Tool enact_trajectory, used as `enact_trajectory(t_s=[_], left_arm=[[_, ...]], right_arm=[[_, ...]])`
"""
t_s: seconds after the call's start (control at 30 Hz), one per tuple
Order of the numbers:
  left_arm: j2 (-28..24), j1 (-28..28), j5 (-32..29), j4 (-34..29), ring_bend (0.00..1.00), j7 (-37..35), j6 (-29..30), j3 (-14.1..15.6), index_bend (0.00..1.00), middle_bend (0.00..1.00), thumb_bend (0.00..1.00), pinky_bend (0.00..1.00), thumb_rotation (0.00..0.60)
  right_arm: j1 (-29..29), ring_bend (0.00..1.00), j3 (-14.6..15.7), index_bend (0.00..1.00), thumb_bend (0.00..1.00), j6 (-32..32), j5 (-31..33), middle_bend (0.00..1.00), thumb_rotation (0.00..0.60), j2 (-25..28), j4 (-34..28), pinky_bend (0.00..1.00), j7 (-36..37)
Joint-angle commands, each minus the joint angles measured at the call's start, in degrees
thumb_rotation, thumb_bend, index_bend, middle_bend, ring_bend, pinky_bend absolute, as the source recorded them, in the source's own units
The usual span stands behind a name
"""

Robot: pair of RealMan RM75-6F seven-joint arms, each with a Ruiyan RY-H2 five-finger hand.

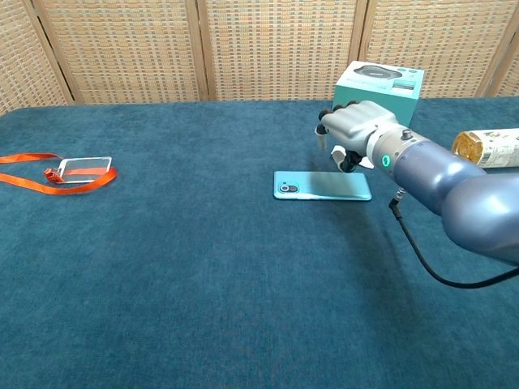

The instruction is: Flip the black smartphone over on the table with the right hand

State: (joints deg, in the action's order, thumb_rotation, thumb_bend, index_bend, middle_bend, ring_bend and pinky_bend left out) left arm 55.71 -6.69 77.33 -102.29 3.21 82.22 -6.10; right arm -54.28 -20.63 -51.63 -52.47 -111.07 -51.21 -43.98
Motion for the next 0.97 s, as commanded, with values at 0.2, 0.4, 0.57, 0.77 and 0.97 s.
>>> enact_trajectory(t_s=[0.2, 0.4, 0.57, 0.77, 0.97], left_arm=[[0.0, -0.1, -0.4, 0.0, 0.0, 0.1, -0.1, -0.1, 0.0, 0.0, 0.0, 0.0, 0.6], [0.1, 0.0, 1.0, -0.4, 0.0, 0.5, 0.2, 0.4, 0.0, 0.0, 0.0, 0.0, 0.6], [0.4, 0.3, 3.4, -0.7, 0.0, 0.9, 1.3, 1.3, 0.0, 0.0, 0.0, 0.0, 0.6], [0.9, 0.7, 5.9, -0.5, 0.0, 1.2, 2.3, 2.2, 0.0, 0.0, 0.0, 0.0, 0.6], [2.1, 1.6, 8.4, -0.2, 0.0, 3.3, 4.8, 2.8, 0.0, 0.0, 0.0, 0.0, 0.6]], right_arm=[[-0.4, 0.0, -0.8, 0.34, 0.75, -1.9, -1.7, 0.13, 0.6, 0.1, 0.0, 0.0, 4.3], [6.1, 0.0, 1.9, 0.13, 0.42, -8.1, -7.9, 0.09, 0.6, 10.7, -16.0, 0.0, 10.2], [14.3, 0.0, 5.4, 0.0, 0.04, -14.1, -12.4, 0.01, 0.6, 22.3, -29.8, 0.0, 16.0], [23.6, 0.0, 9.3, 0.0, 0.0, -23.0, -17.1, 0.0, 0.6, 31.1, -37.3, 0.0, 22.7], [32.5, 0.0, 14.5, 0.0, 0.0, -31.0, -23.1, 0.0, 0.6, 36.3, -38.7, 0.0, 33.0]])
